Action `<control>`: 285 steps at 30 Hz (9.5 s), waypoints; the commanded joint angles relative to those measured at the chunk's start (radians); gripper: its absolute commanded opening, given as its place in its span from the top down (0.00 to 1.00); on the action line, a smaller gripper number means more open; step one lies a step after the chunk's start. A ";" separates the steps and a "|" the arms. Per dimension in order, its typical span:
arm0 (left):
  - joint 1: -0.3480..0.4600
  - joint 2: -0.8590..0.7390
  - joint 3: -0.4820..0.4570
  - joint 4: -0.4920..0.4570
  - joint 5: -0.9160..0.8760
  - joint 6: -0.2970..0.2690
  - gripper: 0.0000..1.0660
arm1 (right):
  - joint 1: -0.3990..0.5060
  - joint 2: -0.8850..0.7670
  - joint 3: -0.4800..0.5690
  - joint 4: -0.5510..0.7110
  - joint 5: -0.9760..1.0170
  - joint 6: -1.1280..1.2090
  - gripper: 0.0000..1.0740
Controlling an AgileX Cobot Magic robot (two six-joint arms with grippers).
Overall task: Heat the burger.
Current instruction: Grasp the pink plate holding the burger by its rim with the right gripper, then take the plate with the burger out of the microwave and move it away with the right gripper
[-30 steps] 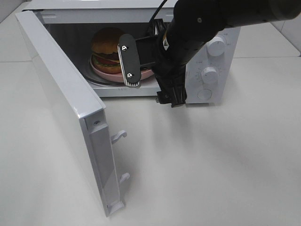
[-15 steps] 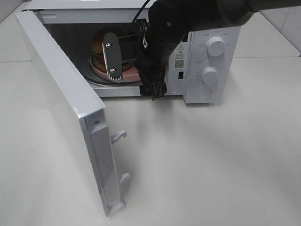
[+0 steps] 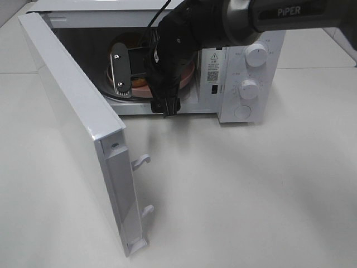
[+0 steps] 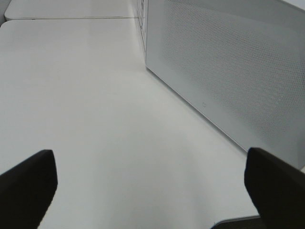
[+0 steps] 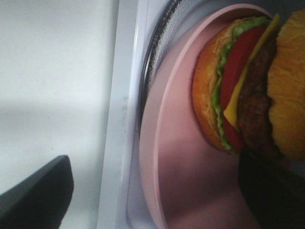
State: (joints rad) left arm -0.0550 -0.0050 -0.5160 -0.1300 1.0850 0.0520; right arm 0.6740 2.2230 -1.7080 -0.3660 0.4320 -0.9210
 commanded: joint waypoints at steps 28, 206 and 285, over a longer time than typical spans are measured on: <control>0.004 -0.015 -0.001 0.054 -0.015 -0.024 0.06 | -0.035 0.119 -0.070 0.032 -0.085 0.013 0.29; 0.004 -0.015 -0.001 0.055 -0.015 -0.023 0.06 | -0.043 -1.190 1.125 -0.239 0.398 0.760 0.97; 0.004 -0.015 -0.001 0.054 -0.015 -0.022 0.06 | -0.249 -0.445 1.163 -0.859 0.234 2.195 0.91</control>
State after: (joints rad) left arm -0.0550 -0.0050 -0.5160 -0.0770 1.0850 0.0380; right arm 0.4300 1.7780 -0.5470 -1.2050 0.6400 1.2670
